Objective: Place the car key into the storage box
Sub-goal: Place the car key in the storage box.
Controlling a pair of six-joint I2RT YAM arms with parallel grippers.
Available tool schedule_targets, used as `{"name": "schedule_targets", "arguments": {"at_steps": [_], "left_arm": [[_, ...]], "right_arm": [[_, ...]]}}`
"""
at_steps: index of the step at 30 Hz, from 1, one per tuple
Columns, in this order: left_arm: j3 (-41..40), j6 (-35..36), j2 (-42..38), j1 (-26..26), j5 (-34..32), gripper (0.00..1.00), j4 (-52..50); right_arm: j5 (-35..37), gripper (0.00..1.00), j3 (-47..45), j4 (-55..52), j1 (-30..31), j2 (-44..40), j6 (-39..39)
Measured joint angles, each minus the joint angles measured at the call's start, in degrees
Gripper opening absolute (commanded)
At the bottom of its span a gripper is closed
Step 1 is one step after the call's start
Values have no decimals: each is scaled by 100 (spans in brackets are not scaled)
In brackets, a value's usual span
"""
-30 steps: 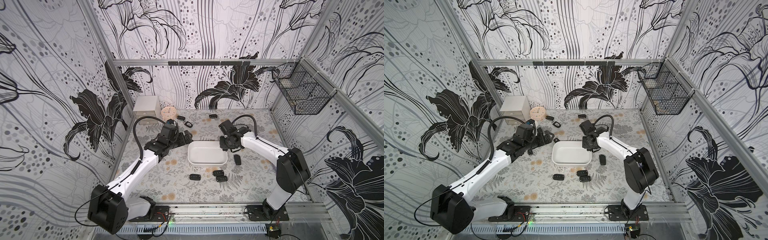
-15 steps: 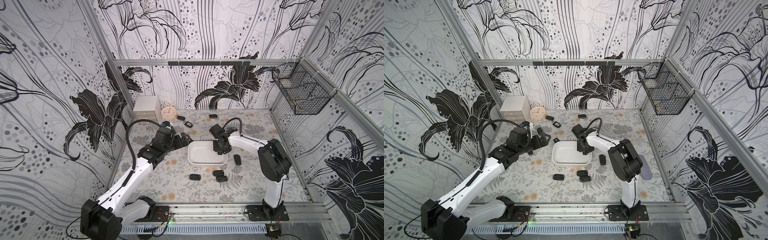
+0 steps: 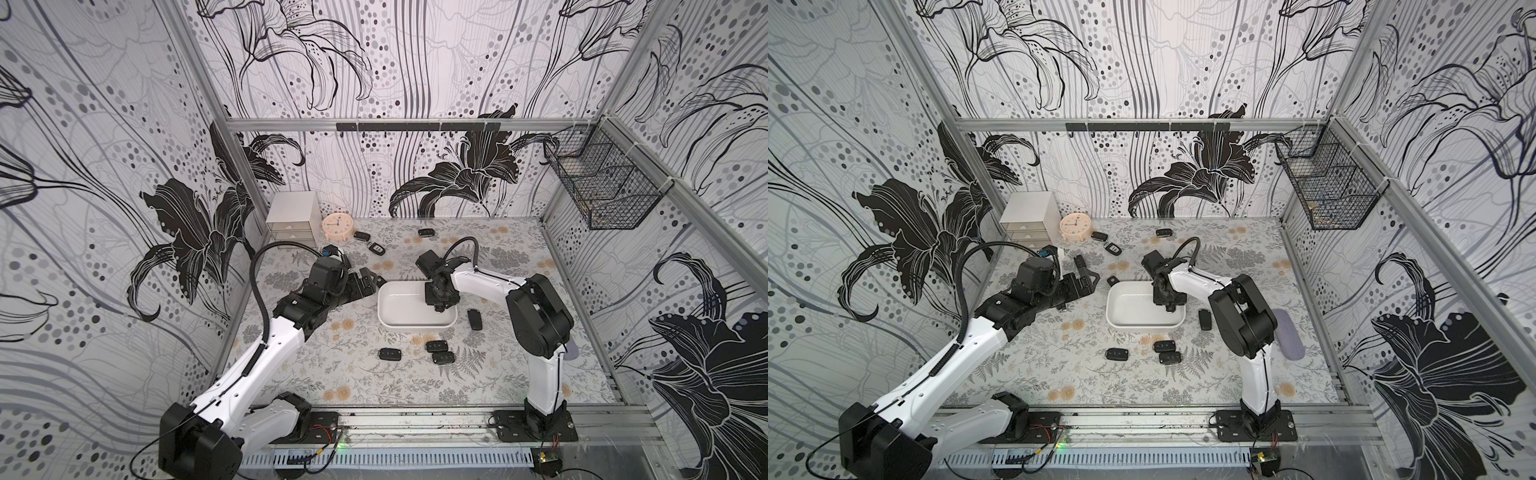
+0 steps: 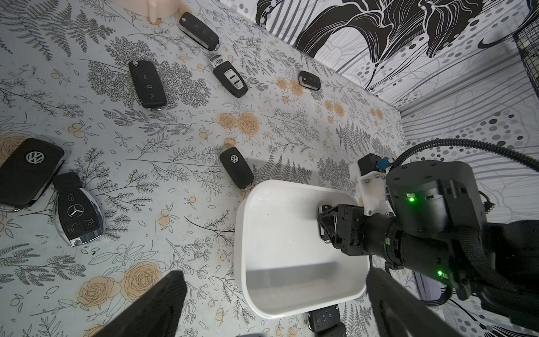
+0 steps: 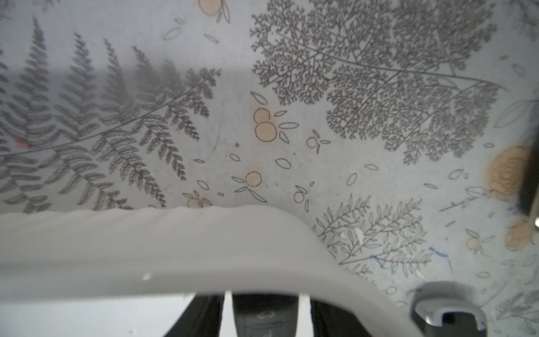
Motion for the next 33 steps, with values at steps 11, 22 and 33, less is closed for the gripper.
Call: {"name": "schedule_targets", "arguments": {"at_steps": [11, 22, 33], "left_arm": [[-114, -2, 2, 0, -282, 99, -26], [-122, -170, 487, 407, -1045, 100, -452], [315, 20, 1335, 1482, -1176, 95, -695]], "right_arm": [[-52, 75, -59, 7, 11, -595, 11], [-470, 100, -813, 616, 17, -2039, -4], [-1360, 100, -1281, 1631, 17, -2470, -271]]}}
